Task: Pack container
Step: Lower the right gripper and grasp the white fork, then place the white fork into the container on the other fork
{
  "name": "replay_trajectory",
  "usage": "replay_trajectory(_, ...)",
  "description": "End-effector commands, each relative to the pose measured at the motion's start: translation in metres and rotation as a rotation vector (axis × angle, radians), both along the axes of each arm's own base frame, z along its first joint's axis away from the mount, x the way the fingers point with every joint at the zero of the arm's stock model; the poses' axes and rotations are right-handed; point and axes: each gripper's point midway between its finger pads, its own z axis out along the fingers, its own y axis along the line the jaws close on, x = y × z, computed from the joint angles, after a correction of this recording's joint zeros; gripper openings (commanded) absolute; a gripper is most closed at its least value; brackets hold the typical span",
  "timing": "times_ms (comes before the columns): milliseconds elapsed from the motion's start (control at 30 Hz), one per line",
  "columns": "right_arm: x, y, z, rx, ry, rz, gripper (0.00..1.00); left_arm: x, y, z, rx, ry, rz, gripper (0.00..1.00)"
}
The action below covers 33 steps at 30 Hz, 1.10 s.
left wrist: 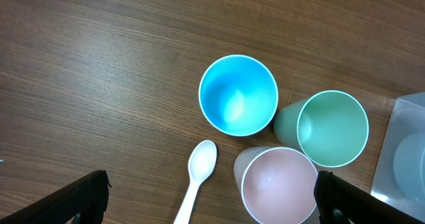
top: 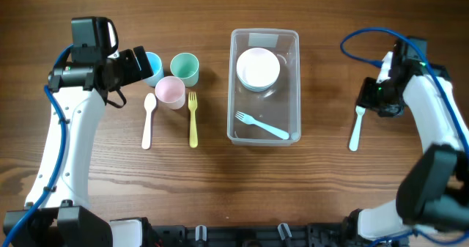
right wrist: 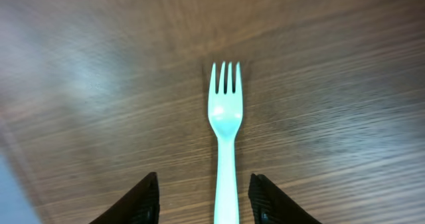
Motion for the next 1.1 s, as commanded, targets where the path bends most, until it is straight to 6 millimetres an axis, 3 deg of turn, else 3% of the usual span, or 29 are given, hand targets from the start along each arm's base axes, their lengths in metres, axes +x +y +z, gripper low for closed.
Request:
replay_trajectory(0, -0.012, 0.000, -0.037, 0.011, 0.119, 0.029, 0.49, 0.005, 0.000, 0.007, 0.000, -0.020, -0.011, 1.00)
replay_trajectory(100, -0.018, 0.000, -0.061, 0.019, 0.190, 0.026, 0.49, 0.005, 0.000, 0.007, 0.000, -0.020, -0.011, 1.00)
replay_trajectory(233, -0.025, -0.006, -0.077, -0.011, 0.249, 0.009, 0.49, 0.005, 0.000, 0.007, 0.000, -0.020, -0.011, 1.00)
replay_trajectory(267, -0.025, -0.006, -0.080, -0.009, 0.254, 0.007, 0.43, 0.005, 0.000, 0.007, 0.000, -0.020, -0.011, 1.00)
replay_trajectory(367, -0.026, -0.005, -0.082, -0.007, 0.260, 0.001, 0.11, 0.005, 0.000, 0.007, 0.000, -0.020, -0.011, 1.00)
replay_trajectory(467, -0.027, -0.005, -0.080, -0.008, 0.260, 0.004, 0.06, 0.005, 0.000, 0.007, 0.000, -0.020, -0.011, 1.00)
replay_trajectory(533, -0.027, -0.005, -0.070, -0.009, 0.250, 0.012, 0.06, 0.005, 0.000, 0.007, 0.000, -0.020, -0.011, 1.00)
replay_trajectory(600, -0.015, -0.001, -0.048, 0.007, 0.189, 0.016, 0.05, 0.005, 0.000, 0.007, 0.000, -0.020, -0.011, 1.00)
replay_trajectory(667, 0.004, 0.011, -0.002, 0.025, 0.064, 0.046, 0.04, 0.005, 0.000, 0.007, 0.000, -0.020, -0.011, 1.00)
replay_trajectory(733, 0.017, 0.035, 0.050, 0.040, -0.069, 0.116, 0.05, 0.005, 0.000, 0.007, 0.000, -0.021, -0.011, 1.00)
replay_trajectory(767, 0.024, 0.063, 0.092, 0.055, -0.182, 0.219, 0.04, 0.005, 0.000, 0.007, 0.000, -0.020, -0.011, 1.00)
replay_trajectory(833, 0.022, 0.115, 0.144, 0.042, -0.325, 0.428, 0.04, 0.005, 0.000, 0.007, 0.000, -0.020, -0.011, 1.00)
replay_trajectory(867, 0.018, 0.134, 0.155, 0.035, -0.355, 0.519, 0.04, 0.005, 0.000, 0.007, 0.000, -0.020, -0.011, 1.00)
replay_trajectory(900, 0.006, 0.172, 0.165, 0.025, -0.387, 0.710, 0.04, 0.005, 0.000, 0.007, 0.000, -0.020, -0.011, 1.00)
replay_trajectory(933, -0.003, 0.196, 0.164, 0.020, -0.391, 0.839, 0.04, 0.005, 0.000, 0.007, 0.000, -0.020, -0.011, 1.00)
replay_trajectory(1033, -0.029, 0.261, 0.143, -0.025, -0.362, 1.305, 0.04, 0.005, 0.000, 0.007, 0.000, -0.020, -0.011, 1.00)
replay_trajectory(1067, -0.034, 0.270, 0.134, -0.041, -0.345, 1.415, 0.04, 0.005, 0.000, 0.007, 0.000, -0.020, -0.011, 1.00)
